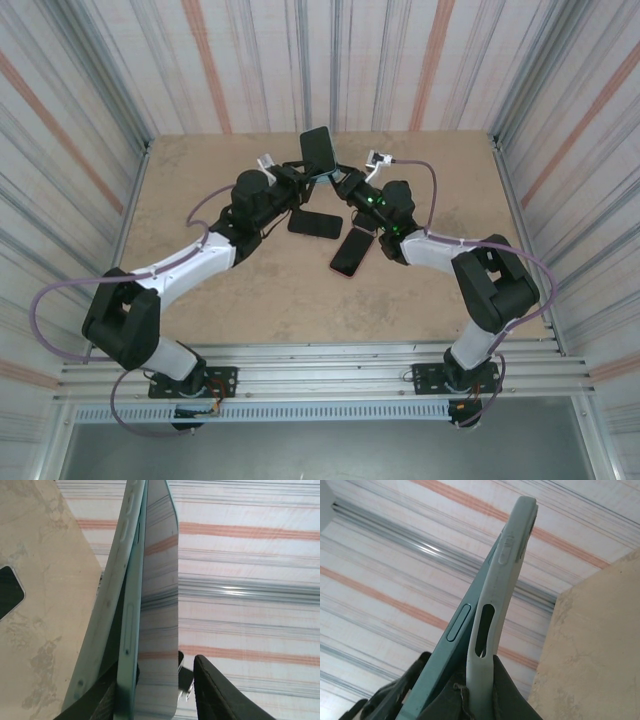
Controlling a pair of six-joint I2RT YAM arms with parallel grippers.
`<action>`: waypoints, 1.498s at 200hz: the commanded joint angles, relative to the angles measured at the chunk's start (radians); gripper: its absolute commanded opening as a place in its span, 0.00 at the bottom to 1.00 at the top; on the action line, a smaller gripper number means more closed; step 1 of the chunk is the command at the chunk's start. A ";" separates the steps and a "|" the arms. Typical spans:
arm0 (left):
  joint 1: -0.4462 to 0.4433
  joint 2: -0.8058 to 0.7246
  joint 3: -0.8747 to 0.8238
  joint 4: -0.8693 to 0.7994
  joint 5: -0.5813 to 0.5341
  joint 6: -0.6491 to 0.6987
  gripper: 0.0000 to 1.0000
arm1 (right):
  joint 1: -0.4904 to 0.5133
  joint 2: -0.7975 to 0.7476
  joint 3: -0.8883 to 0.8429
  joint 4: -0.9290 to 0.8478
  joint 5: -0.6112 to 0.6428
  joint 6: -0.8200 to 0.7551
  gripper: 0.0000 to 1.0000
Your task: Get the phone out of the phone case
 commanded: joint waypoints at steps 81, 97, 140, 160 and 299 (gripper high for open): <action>-0.022 0.027 0.105 0.036 -0.024 -0.006 0.15 | 0.020 -0.011 0.003 0.061 0.057 -0.022 0.09; -0.020 0.017 0.106 0.035 -0.018 0.001 0.13 | 0.018 -0.008 0.003 0.046 0.075 -0.026 0.09; -0.019 -0.025 0.103 0.021 0.008 0.015 0.09 | 0.012 -0.002 0.005 -0.053 0.130 -0.073 0.09; -0.018 -0.047 0.112 0.019 0.028 0.019 0.08 | 0.011 0.000 0.003 -0.103 0.159 -0.105 0.08; 0.341 -0.085 0.001 -0.048 0.566 0.204 0.07 | 0.021 0.040 0.019 -0.199 0.176 -0.138 0.09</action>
